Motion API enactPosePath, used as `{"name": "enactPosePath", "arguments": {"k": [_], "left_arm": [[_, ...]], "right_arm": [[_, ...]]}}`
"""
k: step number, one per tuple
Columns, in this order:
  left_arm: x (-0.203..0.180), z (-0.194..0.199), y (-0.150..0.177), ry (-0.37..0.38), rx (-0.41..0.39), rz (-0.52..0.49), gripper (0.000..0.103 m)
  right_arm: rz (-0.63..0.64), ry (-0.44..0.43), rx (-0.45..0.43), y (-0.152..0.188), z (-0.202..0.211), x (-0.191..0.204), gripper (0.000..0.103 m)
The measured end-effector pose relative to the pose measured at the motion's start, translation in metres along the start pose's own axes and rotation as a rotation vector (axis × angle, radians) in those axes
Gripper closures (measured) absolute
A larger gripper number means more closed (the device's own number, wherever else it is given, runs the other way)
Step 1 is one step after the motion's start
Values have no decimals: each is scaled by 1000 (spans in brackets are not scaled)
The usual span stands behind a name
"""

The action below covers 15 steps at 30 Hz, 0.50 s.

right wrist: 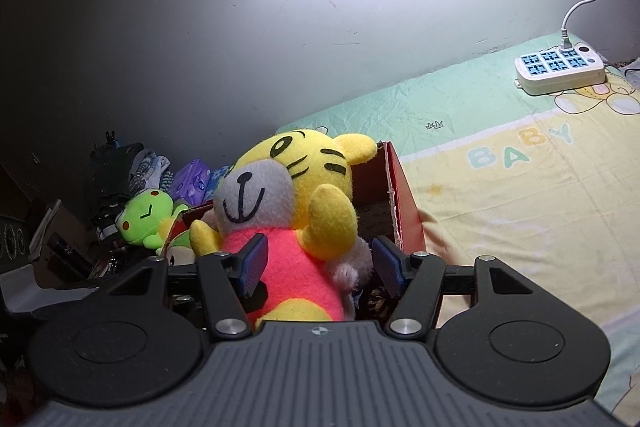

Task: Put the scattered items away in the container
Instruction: 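Lower the yellow tiger plush into the red box beside the teddy bear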

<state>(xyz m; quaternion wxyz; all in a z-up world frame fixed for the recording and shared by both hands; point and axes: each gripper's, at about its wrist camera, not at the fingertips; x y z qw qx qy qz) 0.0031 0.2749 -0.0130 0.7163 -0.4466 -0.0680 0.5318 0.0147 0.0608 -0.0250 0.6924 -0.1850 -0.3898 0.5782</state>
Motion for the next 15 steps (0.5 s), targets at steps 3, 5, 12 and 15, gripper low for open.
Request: {"name": "enactPosePath", "arguments": {"k": [3,5,12,15], "left_arm": [[0,9,3,-29,-15,2,1],[1,13,4,-48,-20,7,1],[3,24,5,-165,-17,24,1],[6,27,3,-229,-7,32,1]], "right_arm": [[-6,20,2,1,1,0,44],[-11,27,2,3,2,0,44],[32,107,5,5,10,11,44],[35,127,6,8,14,12,44]]}}
Point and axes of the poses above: each gripper's, at about its wrist camera, not at the fingertips, and z roughly against the way its jaws point, x to its left, y to its underside, and after that the axes turned 13 degrees about y, right-handed
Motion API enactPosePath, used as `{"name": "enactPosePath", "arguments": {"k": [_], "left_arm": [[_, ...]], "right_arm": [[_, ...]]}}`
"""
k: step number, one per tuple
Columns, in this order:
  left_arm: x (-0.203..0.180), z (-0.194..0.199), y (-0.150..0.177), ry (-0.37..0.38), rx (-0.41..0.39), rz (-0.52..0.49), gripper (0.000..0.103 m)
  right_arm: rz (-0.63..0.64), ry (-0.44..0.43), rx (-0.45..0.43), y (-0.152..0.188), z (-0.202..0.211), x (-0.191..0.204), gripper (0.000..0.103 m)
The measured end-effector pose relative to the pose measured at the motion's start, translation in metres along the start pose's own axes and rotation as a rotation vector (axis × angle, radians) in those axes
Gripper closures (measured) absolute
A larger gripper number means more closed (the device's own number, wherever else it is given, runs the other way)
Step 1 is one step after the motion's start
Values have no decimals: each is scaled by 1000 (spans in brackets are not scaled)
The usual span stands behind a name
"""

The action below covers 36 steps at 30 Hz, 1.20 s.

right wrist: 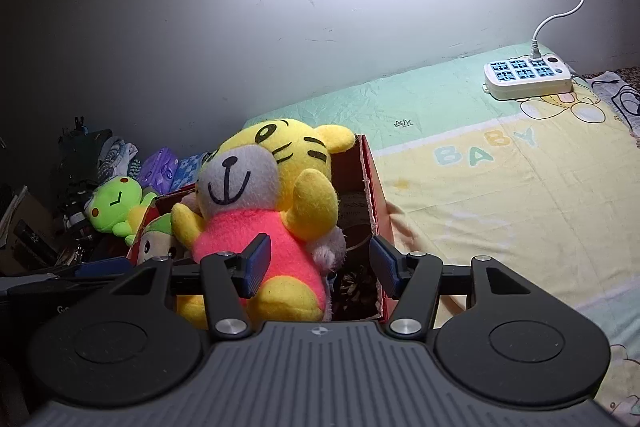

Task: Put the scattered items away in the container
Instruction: 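Lower the yellow tiger plush into the red box beside the teddy bear, then open the right gripper and withdraw it from the tiger plush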

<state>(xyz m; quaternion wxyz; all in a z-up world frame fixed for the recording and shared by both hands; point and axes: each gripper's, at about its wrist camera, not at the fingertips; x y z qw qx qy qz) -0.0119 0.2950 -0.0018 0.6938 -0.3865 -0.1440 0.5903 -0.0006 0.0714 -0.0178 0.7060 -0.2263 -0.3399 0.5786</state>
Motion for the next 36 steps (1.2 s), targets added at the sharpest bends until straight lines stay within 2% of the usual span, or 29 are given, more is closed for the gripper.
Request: {"name": "enactPosePath", "arguments": {"k": [6,18,27,32,36], "left_arm": [[2,-2,2,-94,22,18,1],[-16,3,10,-222,36,-26,1],[-33,9,12,-296,53,-11,1],[-57,2,12,-283,81,-17,1],[-88,0,13,-266,46,-54,1]], "right_arm": [[13,44,2,7,7,2,44],[56,85,-8,6,11,6,43],[70,97,5,-2,12,-5,40],[64,165,17,-7,13,-28,37],[39,222,34,-10,16,-56,36]]}}
Point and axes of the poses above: each gripper's, at about its wrist camera, not at the fingertips, and z roughly against the way its jaws point, x to its left, y to its underside, and after that the axes turned 13 degrees about y, right-handed
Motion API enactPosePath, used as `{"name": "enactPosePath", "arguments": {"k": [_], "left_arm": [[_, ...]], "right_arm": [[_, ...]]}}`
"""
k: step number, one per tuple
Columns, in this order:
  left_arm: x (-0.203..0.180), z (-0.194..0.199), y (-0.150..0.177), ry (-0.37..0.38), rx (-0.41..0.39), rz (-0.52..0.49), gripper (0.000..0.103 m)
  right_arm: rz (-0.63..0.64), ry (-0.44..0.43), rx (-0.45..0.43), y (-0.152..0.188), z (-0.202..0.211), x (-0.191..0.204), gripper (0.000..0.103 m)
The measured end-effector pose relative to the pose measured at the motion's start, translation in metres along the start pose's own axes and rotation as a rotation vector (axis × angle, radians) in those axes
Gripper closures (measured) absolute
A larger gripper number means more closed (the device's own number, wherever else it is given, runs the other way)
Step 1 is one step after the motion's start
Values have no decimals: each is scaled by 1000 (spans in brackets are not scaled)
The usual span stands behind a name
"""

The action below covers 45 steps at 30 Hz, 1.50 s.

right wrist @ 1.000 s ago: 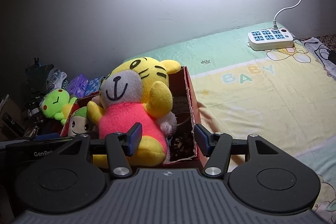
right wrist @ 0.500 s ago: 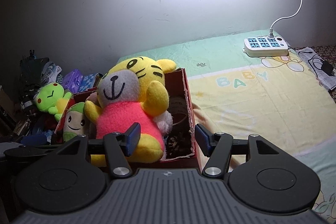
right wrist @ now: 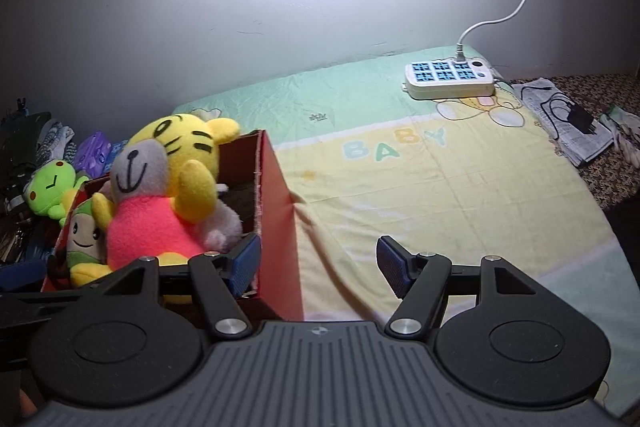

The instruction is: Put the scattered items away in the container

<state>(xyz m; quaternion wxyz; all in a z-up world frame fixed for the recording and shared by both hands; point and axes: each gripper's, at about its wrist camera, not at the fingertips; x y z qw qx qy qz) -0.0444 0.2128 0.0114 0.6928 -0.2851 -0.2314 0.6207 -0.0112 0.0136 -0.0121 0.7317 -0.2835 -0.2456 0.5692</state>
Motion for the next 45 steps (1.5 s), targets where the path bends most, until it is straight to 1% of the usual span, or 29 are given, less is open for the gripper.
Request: {"name": "enactPosePath", "arguments": {"k": [3,6,9,10,12,14,16,20,24,27,30,37,45], "left_arm": [[-23,4,-2,-4,-28,-32,1],[-44,0,-2,57,0,-34,1],[-66,-4,2,116,30,-54,1],[-73,-5,4,133,37,-63,1],[-87,-6,11,158,39,-74,1],[-98,-9,17,163,37,-82,1],[-107,-13,22,163,47,-82,1],[-118,-21,27,206,95,-64,1],[-122,-24,27,198,122,-63,1],[-124,-26,31,170,131,-75,1],[-121,-27,34,180,159,-55,1],[-108,-27,40,149,175,-16,1],[-91,-25,45,113,182,33,1]], "right_arm": [[-20,55,15,-1,-2,-24,33],[-36,120,40,1,-4,-43,28],[-44,183,64,4,-7,-60,24],[-45,188,63,5,-7,-66,24],[-40,200,49,8,-6,-74,19],[-34,220,40,12,-6,-80,18],[-30,234,41,15,-7,-86,18],[-23,228,67,18,-9,-92,17],[-9,209,86,18,-12,-92,17],[-8,203,105,18,-15,-92,18],[-4,193,118,19,-17,-89,17],[29,179,117,22,-19,-75,18],[127,159,98,25,-18,-52,17]]}}
Point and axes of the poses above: each gripper's, at about its wrist camera, not at the fingertips, and z roughly against the way its jaws point, x to its left, y to its underside, and after that the axes turned 13 degrees about y, right-handed
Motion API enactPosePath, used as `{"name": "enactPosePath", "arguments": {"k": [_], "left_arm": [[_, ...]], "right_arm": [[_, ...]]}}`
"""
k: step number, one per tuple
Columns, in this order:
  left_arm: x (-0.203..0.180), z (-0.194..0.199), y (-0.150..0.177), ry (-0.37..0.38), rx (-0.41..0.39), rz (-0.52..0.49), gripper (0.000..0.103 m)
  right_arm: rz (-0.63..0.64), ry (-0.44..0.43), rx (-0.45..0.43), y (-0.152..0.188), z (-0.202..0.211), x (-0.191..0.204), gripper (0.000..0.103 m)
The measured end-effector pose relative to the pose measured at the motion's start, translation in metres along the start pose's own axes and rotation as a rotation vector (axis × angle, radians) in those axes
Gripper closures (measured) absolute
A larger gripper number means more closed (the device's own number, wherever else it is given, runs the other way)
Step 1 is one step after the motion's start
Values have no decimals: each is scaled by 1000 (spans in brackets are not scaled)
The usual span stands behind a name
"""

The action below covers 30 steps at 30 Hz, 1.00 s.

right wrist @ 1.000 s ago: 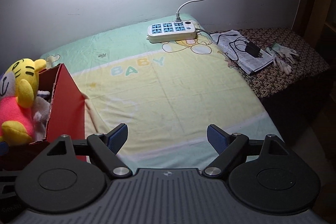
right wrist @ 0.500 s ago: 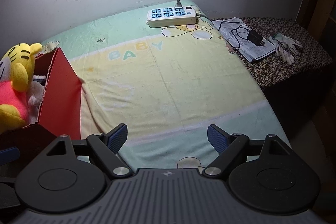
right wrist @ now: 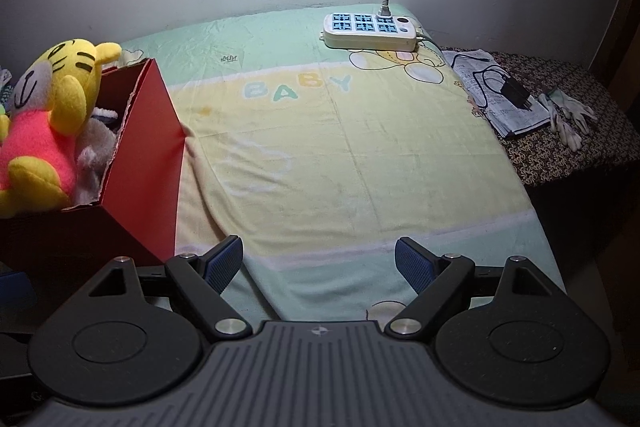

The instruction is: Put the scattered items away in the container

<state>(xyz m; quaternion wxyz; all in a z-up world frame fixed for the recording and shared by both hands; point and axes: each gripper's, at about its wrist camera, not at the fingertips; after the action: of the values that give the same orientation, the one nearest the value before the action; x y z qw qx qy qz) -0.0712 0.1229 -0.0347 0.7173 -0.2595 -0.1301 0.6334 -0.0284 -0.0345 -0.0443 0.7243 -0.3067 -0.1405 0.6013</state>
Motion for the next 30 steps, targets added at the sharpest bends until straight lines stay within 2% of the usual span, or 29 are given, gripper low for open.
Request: {"name": "enactPosePath", "arguments": {"k": [11,14,18,24,30], "left_arm": [[18,0,7,-61,13,58,1],[23,1,8,-81,18,77,1],[28,3,12,-112,25,97,1],[42,6,20,-141,39,144,1],[60,11,20,-162,39,170,1]], "right_arm": [[30,-56,-18,-2,2,18,17],[64,-54,-1,-3,2,27,17],[84,-103,-11,0,4,33,17],[127,-146,21,4,5,49,17],[183,-163,-5,5,19,68,18]]}}
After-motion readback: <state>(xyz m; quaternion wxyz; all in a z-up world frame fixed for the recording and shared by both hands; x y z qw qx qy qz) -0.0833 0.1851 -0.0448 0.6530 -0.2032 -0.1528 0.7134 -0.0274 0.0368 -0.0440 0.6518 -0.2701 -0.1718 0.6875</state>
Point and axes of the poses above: each gripper's, at about its wrist camera, not at the fingertips, and z roughly against the way its jaws point, x to its left, y to its underside, and after that the axes turned 13 degrees about y, right-handed
